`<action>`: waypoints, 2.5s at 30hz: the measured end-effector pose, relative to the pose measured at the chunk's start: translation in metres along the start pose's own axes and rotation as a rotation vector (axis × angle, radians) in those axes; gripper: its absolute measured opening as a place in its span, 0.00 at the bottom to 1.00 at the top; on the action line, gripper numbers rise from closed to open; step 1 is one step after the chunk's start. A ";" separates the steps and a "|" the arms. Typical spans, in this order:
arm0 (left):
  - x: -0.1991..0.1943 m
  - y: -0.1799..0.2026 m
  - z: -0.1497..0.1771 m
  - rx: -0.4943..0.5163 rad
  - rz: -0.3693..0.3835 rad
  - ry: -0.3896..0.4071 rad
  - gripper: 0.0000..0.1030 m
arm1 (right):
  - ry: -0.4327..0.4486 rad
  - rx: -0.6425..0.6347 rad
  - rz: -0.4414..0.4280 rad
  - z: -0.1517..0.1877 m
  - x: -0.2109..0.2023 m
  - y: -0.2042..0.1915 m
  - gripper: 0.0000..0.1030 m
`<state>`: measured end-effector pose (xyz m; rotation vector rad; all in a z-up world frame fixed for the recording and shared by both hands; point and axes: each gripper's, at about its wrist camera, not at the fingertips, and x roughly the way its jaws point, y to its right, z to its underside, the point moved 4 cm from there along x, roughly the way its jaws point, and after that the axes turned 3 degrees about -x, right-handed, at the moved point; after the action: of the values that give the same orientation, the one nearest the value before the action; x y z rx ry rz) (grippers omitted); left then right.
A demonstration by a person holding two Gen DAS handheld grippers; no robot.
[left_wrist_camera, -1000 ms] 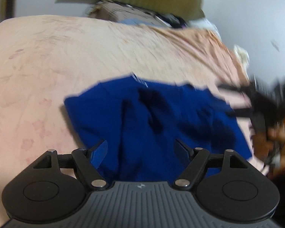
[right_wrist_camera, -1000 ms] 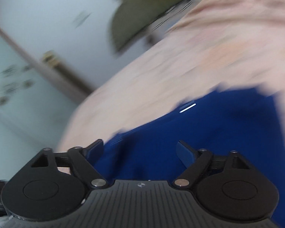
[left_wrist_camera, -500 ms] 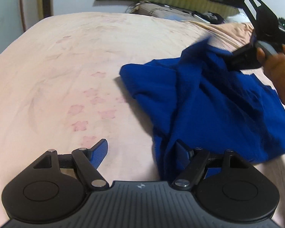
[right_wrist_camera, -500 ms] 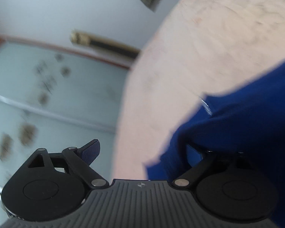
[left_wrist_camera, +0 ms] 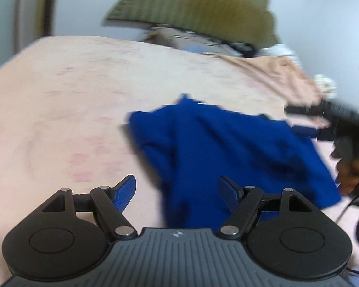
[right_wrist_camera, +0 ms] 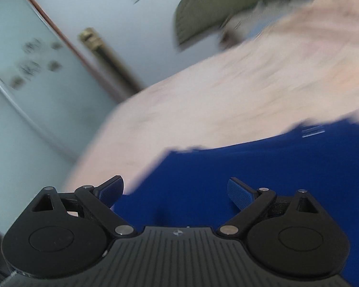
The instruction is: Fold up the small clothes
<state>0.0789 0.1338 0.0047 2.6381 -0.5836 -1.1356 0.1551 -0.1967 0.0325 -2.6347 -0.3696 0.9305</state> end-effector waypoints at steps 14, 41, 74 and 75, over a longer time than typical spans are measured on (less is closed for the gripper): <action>0.032 0.017 0.029 0.033 0.008 -0.066 0.54 | -0.015 0.089 0.337 0.115 -0.118 0.114 0.69; -0.002 0.040 -0.017 0.167 -0.082 -0.037 0.40 | 0.087 -0.180 0.413 0.048 -0.105 0.067 0.41; 0.079 0.086 0.022 0.235 -0.338 0.020 0.79 | -0.021 -0.355 0.476 0.095 -0.012 0.000 0.87; 0.078 0.086 0.024 0.230 -0.338 0.019 0.79 | -0.026 -0.356 0.482 0.099 -0.011 0.000 0.89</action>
<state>0.0867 0.0213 -0.0324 3.0274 -0.2831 -1.1910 0.0832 -0.1790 -0.0342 -3.1163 0.1201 1.1269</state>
